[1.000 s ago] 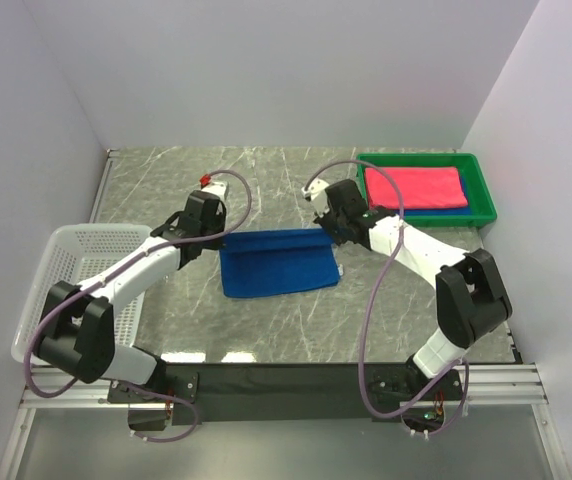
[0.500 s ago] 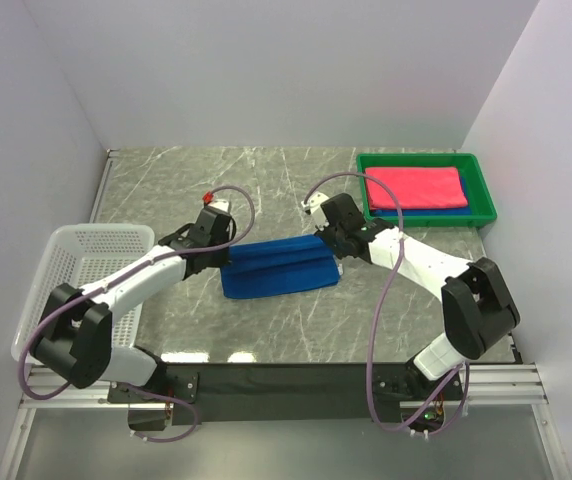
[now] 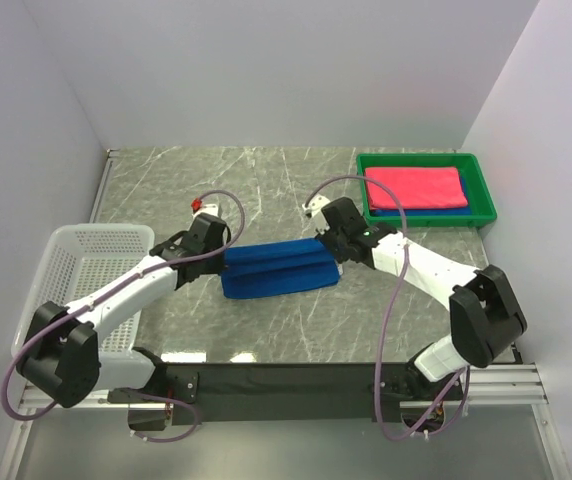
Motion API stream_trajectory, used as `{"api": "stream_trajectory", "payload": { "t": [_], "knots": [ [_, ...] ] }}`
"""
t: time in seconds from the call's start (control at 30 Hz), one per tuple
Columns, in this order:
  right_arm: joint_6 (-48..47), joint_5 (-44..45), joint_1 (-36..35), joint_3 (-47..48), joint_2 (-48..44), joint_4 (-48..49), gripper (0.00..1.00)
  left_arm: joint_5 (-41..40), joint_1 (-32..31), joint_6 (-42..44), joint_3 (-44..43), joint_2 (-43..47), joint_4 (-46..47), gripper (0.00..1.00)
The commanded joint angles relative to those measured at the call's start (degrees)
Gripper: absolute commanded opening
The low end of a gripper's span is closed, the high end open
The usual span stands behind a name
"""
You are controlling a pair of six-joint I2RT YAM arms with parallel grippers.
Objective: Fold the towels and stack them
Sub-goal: Fold the towel
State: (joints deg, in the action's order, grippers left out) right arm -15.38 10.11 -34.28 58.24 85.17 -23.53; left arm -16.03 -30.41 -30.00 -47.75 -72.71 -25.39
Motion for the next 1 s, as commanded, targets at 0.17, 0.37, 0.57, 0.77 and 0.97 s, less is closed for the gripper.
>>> {"api": "stream_trajectory", "payload": {
  "t": [0.17,0.37,0.57,0.77,0.97],
  "knots": [
    [2.0,0.8,-1.1,-0.1,8.9,-5.0,0.03,-0.5,-1.2,-5.2,3.3,-4.9,-0.8,0.01],
    [2.6,0.8,-1.7,0.3,10.6,-6.2,0.08,-2.8,-3.5,-8.7,1.4,-8.7,-4.1,0.15],
    [5.3,0.1,-2.8,2.2,6.3,-11.3,0.37,-2.5,-5.7,-11.7,0.6,-3.6,-8.0,0.48],
    [9.7,-3.8,-2.8,6.4,-3.4,-15.8,0.61,-5.5,-7.6,-16.8,-2.8,6.0,-15.9,0.78],
    [21.6,-7.9,-1.8,5.6,-9.7,-7.5,0.61,-3.5,-7.7,-20.5,-2.5,13.3,-13.8,0.81]
  ]
}}
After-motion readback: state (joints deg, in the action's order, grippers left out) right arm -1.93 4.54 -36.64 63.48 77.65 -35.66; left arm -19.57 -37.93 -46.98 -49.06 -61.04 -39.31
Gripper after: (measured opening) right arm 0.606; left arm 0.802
